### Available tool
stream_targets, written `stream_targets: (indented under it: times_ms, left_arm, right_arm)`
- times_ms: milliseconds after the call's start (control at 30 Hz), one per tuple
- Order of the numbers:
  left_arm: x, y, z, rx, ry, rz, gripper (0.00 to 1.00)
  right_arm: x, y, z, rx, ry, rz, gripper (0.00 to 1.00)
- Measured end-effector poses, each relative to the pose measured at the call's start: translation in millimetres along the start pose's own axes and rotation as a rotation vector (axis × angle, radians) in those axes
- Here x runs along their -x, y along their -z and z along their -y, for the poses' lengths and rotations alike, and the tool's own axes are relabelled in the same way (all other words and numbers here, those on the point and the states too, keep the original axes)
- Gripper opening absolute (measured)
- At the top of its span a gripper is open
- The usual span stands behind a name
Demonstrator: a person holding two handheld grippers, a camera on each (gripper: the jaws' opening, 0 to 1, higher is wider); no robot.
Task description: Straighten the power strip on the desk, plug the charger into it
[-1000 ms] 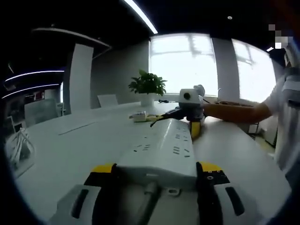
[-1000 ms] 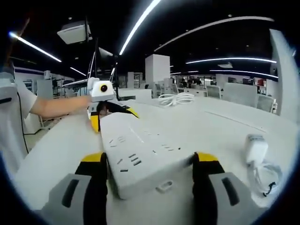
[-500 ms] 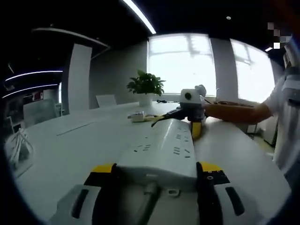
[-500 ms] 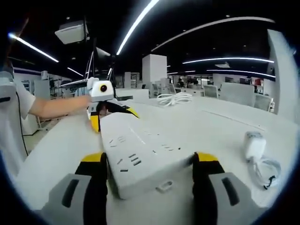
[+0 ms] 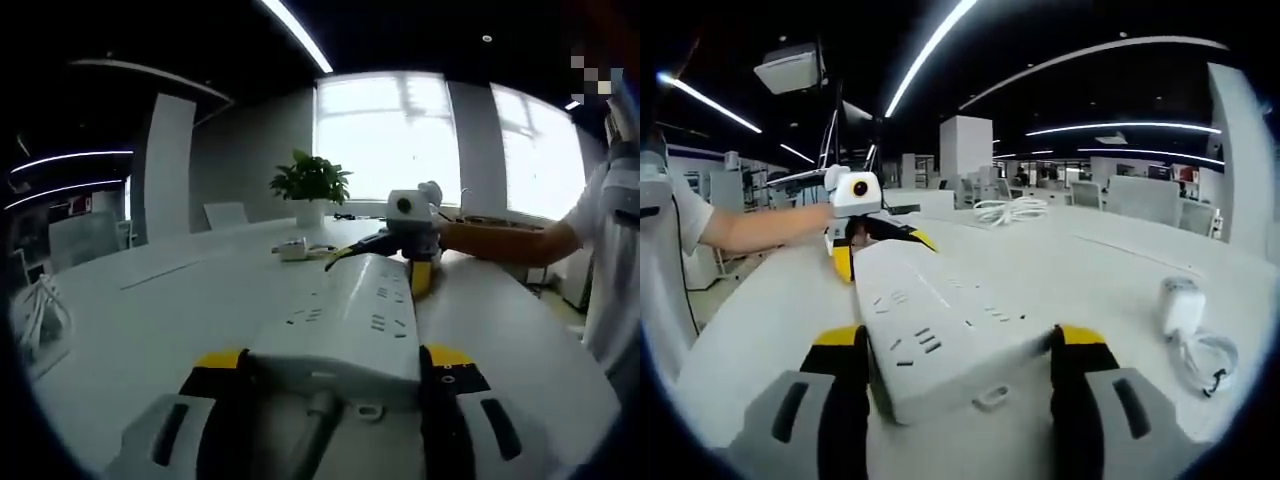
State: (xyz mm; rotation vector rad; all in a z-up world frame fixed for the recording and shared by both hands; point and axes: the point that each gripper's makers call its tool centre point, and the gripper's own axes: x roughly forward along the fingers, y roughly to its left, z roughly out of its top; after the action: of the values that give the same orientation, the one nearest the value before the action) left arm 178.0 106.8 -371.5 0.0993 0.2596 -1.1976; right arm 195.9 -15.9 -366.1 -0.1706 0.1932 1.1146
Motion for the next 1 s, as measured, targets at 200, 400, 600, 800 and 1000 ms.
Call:
stream_targets:
  times_ms: [200, 400, 600, 800, 1000]
  left_arm:
    - [0.4, 0.1, -0.3, 0.0, 0.001, 0.001, 0.69]
    - [0.7, 0.3, 0.8, -0.001, 0.005, 0.0, 0.69]
    - [0.5, 0.2, 1.4, -0.001, 0.005, -0.001, 0.69]
    - [0.3, 0.2, 1.5, -0.002, 0.009, -0.001, 0.69]
    - [0.3, 0.2, 1.7, -0.004, 0.014, -0.001, 0.69]
  right_arm:
    - [0.2, 0.3, -1.1, -0.001, 0.004, -0.002, 0.73]
    - [0.7, 0.5, -2.4, -0.002, 0.01, -0.003, 0.73]
    - [1.4, 0.9, -3.4, -0.003, 0.015, -0.005, 0.73]
    - [2.2, 1.3, -3.8, -0.005, 0.021, -0.006, 0.73]
    - [2.6, 1.2, -4.8, -0.006, 0.025, -0.006, 0.73]
